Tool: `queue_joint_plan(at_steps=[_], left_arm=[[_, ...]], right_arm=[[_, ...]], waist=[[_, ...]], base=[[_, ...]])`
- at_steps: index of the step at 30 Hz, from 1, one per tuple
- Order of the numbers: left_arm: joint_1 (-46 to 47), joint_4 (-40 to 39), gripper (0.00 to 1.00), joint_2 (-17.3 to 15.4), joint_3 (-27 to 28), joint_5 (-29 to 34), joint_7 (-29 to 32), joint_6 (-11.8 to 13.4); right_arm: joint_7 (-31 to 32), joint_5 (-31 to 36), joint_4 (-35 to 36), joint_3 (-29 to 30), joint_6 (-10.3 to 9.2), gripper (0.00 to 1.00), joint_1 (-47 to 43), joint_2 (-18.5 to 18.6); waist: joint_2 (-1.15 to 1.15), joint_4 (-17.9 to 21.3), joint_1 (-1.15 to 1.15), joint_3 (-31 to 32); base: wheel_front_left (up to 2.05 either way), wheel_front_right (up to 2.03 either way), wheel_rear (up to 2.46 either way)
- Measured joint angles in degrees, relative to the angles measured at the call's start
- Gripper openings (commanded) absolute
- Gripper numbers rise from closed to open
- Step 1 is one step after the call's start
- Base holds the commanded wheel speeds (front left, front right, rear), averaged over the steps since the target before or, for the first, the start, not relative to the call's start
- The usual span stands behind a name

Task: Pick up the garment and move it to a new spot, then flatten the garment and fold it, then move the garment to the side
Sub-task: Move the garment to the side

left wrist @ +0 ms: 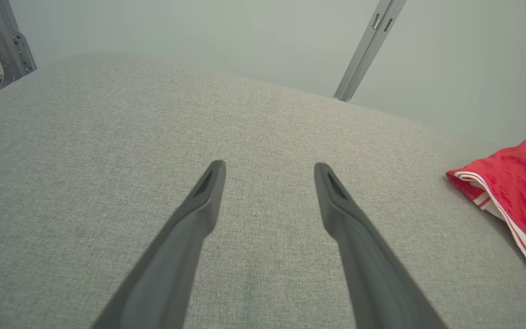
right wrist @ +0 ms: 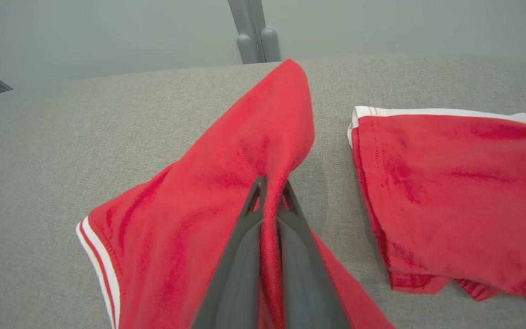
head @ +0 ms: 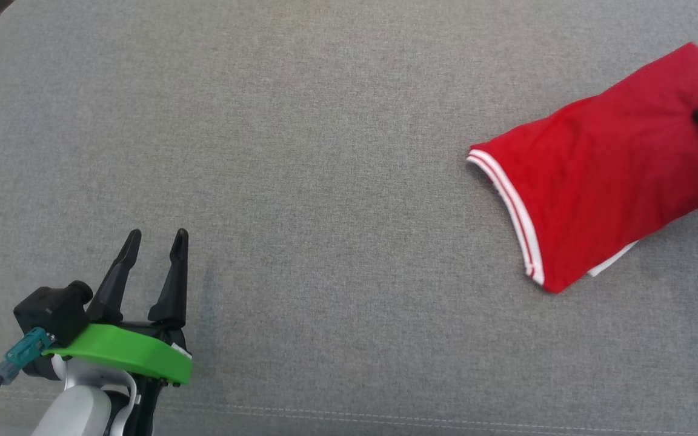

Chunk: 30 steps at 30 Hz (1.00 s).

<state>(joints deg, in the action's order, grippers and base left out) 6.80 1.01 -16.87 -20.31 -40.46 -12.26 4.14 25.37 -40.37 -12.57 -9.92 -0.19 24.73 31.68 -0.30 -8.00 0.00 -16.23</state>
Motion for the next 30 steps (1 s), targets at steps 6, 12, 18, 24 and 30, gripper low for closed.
queue_joint_plan(at_steps=[6,12,18,24,30], left_arm=[[-0.2,0.0,1.00,0.4,-0.2,0.0,-0.4,0.5],[-0.2,-0.1,1.00,1.6,-2.0,0.1,-0.4,0.4],[-0.2,-0.1,1.00,1.7,-2.9,1.0,-0.4,0.3],[-0.2,-0.1,1.00,1.5,-3.0,1.4,-0.4,0.3],[-0.2,0.2,1.00,1.3,-2.7,1.4,-0.4,0.3]], right_arm=[[0.2,1.4,-1.1,3.9,-2.33,0.00,3.4,4.2],[-0.5,3.2,-1.9,5.8,-3.98,0.00,5.5,6.1],[-2.7,3.7,-3.1,8.2,-5.06,0.00,7.0,6.4],[-5.1,4.5,-6.2,10.1,-5.84,0.07,7.3,6.2],[-10.2,7.3,-10.7,13.1,-6.91,1.00,5.9,5.9]], waist=[[0.00,0.1,0.00,-0.5],[0.00,0.6,0.00,-1.3],[0.00,0.8,0.00,-2.4],[0.00,1.3,0.00,-3.4],[0.00,2.6,0.00,-3.9]], base=[[0.00,0.00,0.00],[0.00,0.00,0.00],[0.00,0.00,0.00],[0.00,0.00,0.00],[0.00,0.00,0.00]])
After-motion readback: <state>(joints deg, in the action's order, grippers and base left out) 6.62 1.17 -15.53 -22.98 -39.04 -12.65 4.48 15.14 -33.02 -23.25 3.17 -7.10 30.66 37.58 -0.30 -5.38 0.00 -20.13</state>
